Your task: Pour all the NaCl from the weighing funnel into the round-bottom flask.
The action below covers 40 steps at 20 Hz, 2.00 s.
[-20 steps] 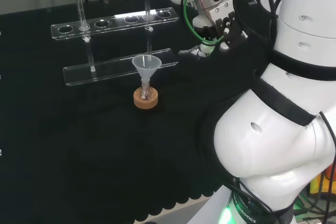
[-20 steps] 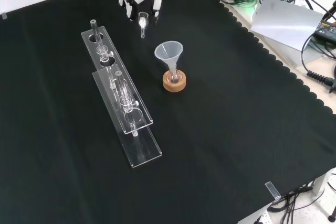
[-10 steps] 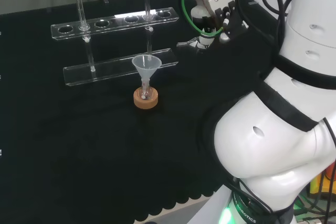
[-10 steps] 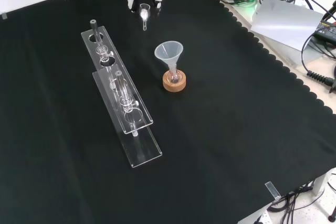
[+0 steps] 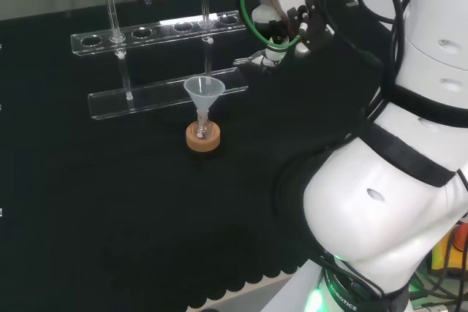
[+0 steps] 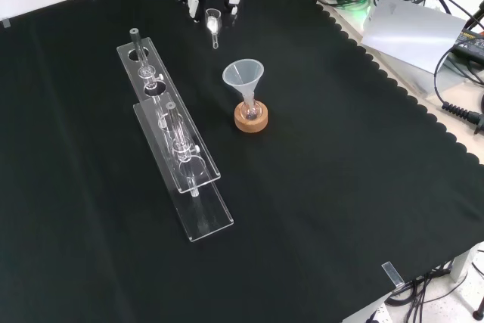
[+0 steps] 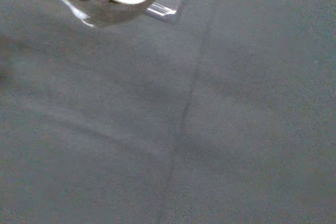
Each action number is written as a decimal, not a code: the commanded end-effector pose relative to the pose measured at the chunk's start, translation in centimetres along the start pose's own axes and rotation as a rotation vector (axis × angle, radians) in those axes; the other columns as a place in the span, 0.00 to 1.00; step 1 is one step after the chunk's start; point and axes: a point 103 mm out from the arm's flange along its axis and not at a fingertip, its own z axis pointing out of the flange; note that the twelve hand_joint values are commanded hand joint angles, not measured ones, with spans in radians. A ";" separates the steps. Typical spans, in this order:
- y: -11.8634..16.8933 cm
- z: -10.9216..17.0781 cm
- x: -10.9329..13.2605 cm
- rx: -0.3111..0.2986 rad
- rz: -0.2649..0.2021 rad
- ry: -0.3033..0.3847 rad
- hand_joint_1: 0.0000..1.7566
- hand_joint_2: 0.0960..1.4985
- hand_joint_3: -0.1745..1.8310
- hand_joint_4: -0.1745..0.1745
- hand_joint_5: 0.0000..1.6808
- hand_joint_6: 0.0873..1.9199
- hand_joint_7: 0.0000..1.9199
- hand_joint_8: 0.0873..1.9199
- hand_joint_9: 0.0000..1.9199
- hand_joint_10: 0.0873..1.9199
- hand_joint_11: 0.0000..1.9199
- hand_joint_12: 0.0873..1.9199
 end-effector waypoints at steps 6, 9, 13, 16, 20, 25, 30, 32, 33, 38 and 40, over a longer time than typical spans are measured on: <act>-2.7 -3.8 4.9 0.035 -0.050 -0.110 0.73 0.64 0.11 0.00 0.71 0.30 0.65 0.29 0.73 0.03 0.51 0.48; -2.9 -4.1 5.8 0.049 -0.049 -0.155 0.73 0.64 0.11 0.00 0.71 0.30 0.65 0.29 0.73 0.03 0.51 0.48; -3.0 -3.9 6.8 0.073 -0.051 -0.189 0.73 0.64 0.11 0.00 0.71 0.30 0.65 0.29 0.73 0.03 0.51 0.48; -2.8 -3.7 7.3 0.093 -0.061 -0.201 0.73 0.64 0.11 0.00 0.71 0.30 0.65 0.29 0.73 0.03 0.51 0.47; -2.5 -3.6 7.9 0.106 -0.074 -0.232 0.73 0.64 0.11 0.00 0.71 0.30 0.65 0.29 0.73 0.03 0.51 0.47; -2.2 -3.8 8.3 0.114 -0.072 -0.278 0.73 0.64 0.11 0.00 0.71 0.30 0.65 0.29 0.73 0.03 0.51 0.47; -2.0 -4.3 8.2 0.115 -0.063 -0.312 0.73 0.64 0.11 0.00 0.71 0.30 0.65 0.29 0.73 0.03 0.51 0.47; -1.9 -4.4 8.1 0.118 -0.058 -0.325 0.73 0.64 0.11 0.00 0.71 0.30 0.64 0.29 0.73 0.03 0.51 0.47; -1.8 -4.4 8.1 0.120 -0.057 -0.330 0.73 0.64 0.11 0.00 0.71 0.30 0.64 0.29 0.73 0.03 0.51 0.47; -1.5 -4.6 8.1 0.124 -0.060 -0.342 0.73 0.64 0.11 0.00 0.71 0.30 0.64 0.29 0.73 0.03 0.51 0.47; -1.5 -4.6 8.2 0.122 -0.058 -0.348 0.73 0.64 0.11 0.00 0.71 0.30 0.64 0.29 0.73 0.03 0.51 0.47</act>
